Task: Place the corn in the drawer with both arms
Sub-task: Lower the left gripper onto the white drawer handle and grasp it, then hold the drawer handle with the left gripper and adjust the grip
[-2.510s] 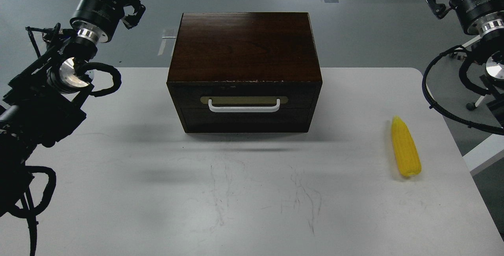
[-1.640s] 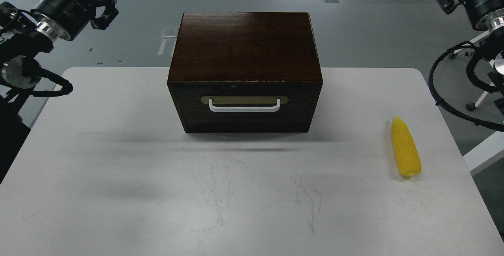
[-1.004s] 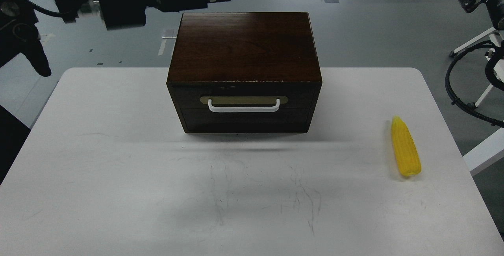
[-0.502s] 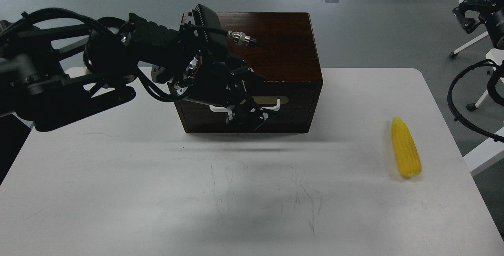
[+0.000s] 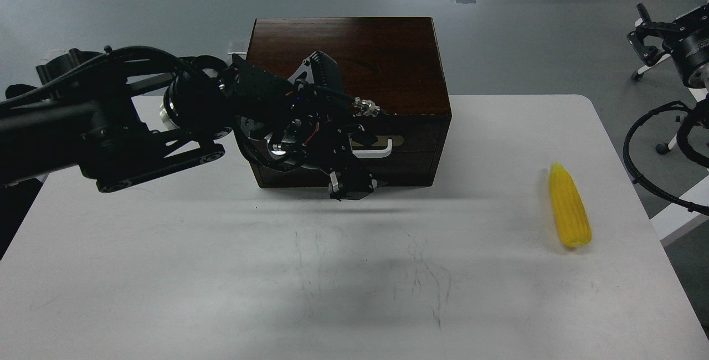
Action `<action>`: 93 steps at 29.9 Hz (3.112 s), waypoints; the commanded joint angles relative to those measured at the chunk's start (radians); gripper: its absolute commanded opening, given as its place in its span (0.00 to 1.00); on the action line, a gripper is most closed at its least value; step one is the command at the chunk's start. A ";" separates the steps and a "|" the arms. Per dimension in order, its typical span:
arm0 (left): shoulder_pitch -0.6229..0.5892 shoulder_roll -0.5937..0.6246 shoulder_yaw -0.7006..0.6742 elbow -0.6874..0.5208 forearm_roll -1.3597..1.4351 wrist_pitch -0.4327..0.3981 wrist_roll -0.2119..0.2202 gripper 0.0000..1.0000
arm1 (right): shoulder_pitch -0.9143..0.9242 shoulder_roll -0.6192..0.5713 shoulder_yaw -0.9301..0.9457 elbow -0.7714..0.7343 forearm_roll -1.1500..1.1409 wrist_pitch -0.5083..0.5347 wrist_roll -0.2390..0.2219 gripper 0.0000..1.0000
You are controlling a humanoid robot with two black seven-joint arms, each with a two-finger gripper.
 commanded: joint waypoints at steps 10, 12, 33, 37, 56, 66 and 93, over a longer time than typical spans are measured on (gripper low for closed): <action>0.017 -0.024 0.002 0.064 0.055 0.000 0.013 0.78 | 0.009 -0.004 0.003 0.000 0.000 0.000 0.000 1.00; 0.017 -0.022 0.002 0.067 0.083 0.000 0.014 0.78 | 0.009 -0.004 0.003 0.000 0.000 0.000 0.000 1.00; 0.015 -0.019 0.083 0.069 0.094 0.000 0.013 0.80 | 0.009 -0.012 0.003 0.000 0.000 0.000 0.000 1.00; 0.018 -0.019 0.083 0.069 0.094 0.000 0.008 0.79 | 0.009 -0.012 0.003 0.000 0.000 0.000 0.000 1.00; 0.000 -0.017 0.083 0.053 0.085 0.000 -0.070 0.79 | 0.009 -0.021 0.006 -0.003 0.000 0.000 0.006 1.00; -0.005 -0.007 0.086 0.020 0.079 0.000 -0.078 0.80 | 0.007 -0.036 0.006 -0.003 0.000 0.000 0.008 1.00; -0.066 -0.007 0.100 0.010 0.046 0.000 -0.078 0.80 | 0.007 -0.035 0.008 -0.003 0.000 0.000 0.008 1.00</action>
